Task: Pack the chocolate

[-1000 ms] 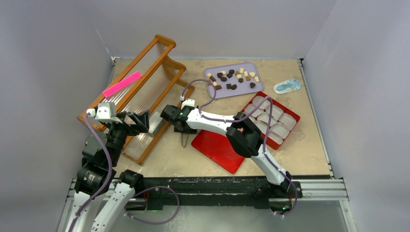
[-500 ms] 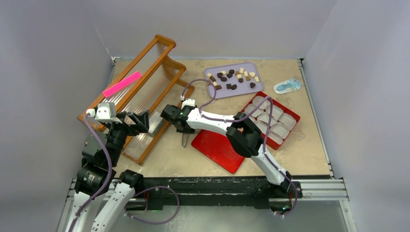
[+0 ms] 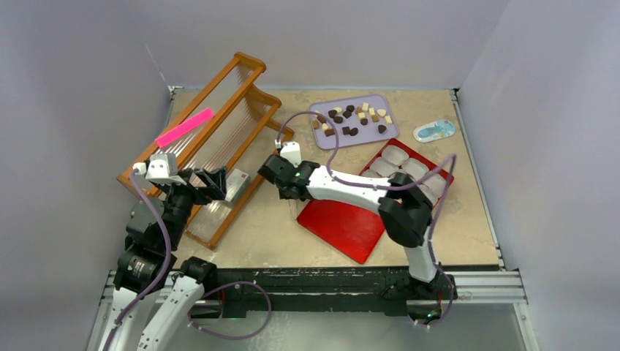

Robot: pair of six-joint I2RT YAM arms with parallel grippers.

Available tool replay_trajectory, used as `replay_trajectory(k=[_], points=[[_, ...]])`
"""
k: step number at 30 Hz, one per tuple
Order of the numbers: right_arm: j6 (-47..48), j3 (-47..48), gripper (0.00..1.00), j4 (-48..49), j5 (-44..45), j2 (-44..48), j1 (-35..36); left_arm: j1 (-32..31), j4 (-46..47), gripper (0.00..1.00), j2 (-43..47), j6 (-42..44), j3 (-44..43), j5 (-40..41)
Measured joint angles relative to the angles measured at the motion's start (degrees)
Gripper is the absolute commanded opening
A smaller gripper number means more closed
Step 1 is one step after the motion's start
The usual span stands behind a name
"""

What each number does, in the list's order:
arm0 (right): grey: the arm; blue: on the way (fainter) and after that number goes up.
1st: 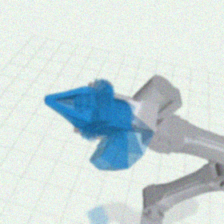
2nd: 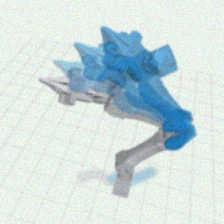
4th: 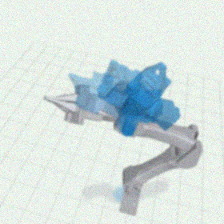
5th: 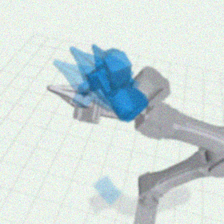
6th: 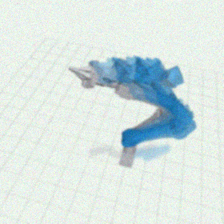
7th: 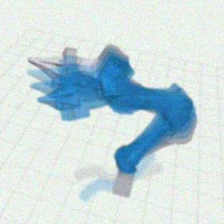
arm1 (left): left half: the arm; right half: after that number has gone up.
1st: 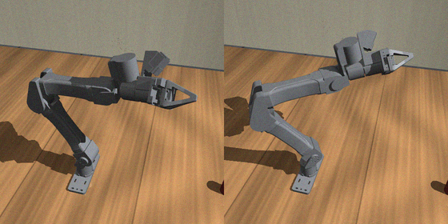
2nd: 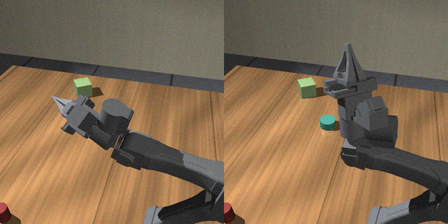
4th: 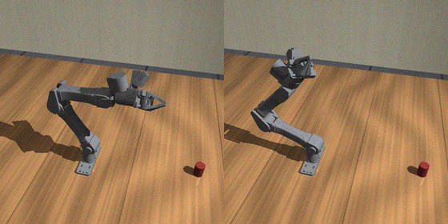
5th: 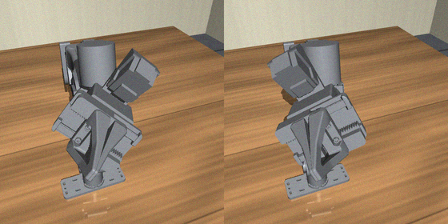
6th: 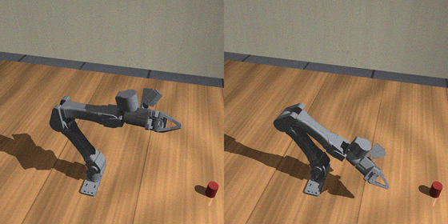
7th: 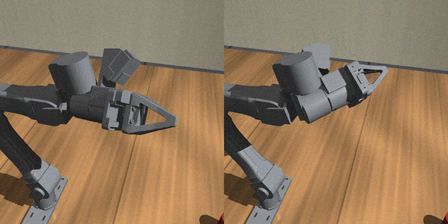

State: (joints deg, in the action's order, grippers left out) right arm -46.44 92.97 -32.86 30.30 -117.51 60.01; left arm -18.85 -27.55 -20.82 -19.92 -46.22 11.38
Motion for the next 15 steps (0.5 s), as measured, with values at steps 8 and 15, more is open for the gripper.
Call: replay_trajectory(k=[8, 15], points=[[14.2, -11.8, 0.37, 10.2, -4.3, 16.8, 0.0, 0.0, 0.1, 0.87, -0.9, -2.7, 0.0, -0.6], [23.1, -24.6, 0.37, 20.6, -12.7, 29.0, 0.0, 0.0, 0.0, 0.84, -9.6, -11.7, -1.6, -4.3]])
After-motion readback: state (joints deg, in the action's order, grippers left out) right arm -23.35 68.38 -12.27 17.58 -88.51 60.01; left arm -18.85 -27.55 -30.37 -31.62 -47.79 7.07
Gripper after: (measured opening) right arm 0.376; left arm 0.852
